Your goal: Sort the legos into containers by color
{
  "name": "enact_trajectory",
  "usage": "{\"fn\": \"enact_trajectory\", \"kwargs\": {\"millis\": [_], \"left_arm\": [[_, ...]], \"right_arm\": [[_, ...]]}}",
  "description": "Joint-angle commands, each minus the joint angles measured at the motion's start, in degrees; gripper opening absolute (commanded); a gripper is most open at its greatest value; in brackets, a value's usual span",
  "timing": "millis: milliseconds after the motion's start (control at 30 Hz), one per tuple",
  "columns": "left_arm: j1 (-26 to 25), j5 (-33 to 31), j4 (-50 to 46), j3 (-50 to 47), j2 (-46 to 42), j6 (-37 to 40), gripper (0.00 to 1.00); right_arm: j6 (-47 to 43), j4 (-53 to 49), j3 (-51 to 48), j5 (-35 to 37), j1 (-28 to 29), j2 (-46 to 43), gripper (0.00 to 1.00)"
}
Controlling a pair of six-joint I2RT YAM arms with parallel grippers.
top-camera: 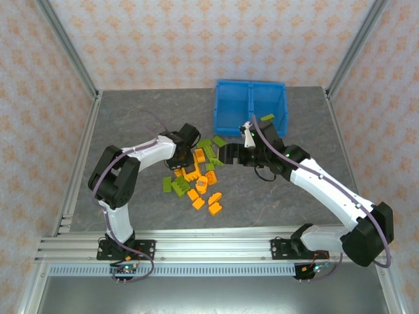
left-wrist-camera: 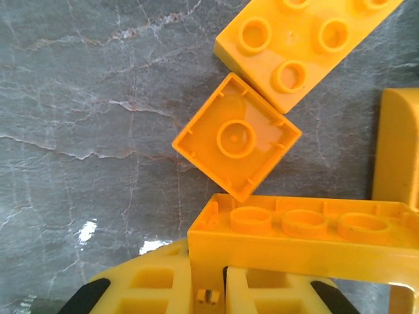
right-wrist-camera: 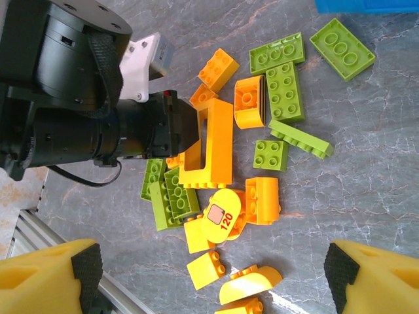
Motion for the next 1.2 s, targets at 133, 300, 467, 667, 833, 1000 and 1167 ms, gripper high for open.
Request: {"fn": "enact_trajectory", "kwargs": {"millis": [133, 300, 467, 667, 833, 1000, 1167], "left_arm": [[-1.9, -3.15, -5.03, 11.61, -8.77, 2.15, 0.06], [-5.46, -9.43, -6.14, 27.27, -4.46, 6.18, 0.05], [-7.6, -18.2, 0.78, 42.81, 7.67, 17.85, 0.04], [-7.43, -22.42, -4.95, 71.35, 28.03, 26.49, 0.03], [-7.43, -20.9, 0.08, 76.67, 34.73, 27.69, 0.06], [-7.25, -18.32, 1.29, 79.49, 38.67, 26.17, 0.18], [-7.27, -16.72, 1.18, 81.34, 39.09, 25.49, 0.39]], "right_arm": [[3.16, -0.58, 0.6, 11.9, 0.39, -6.25, 0.89], [3.91, -1.1, -2.07, 22.69, 0.42, -12.14, 0.89], [5.06, -3.15, -2.68, 26.57, 0.4, -15.31, 0.89], [5.66, -8.64, -2.25, 27.33, 0.4, -17.98, 0.89], [5.98, -10.36, -3.36, 27.89, 0.4, -20.52, 0.89], [5.82, -12.08, -2.7, 28.29, 0.4, -21.14, 0.89], [5.43, -12.75, -2.24, 28.42, 0.4, -21.33, 0.89]]}}
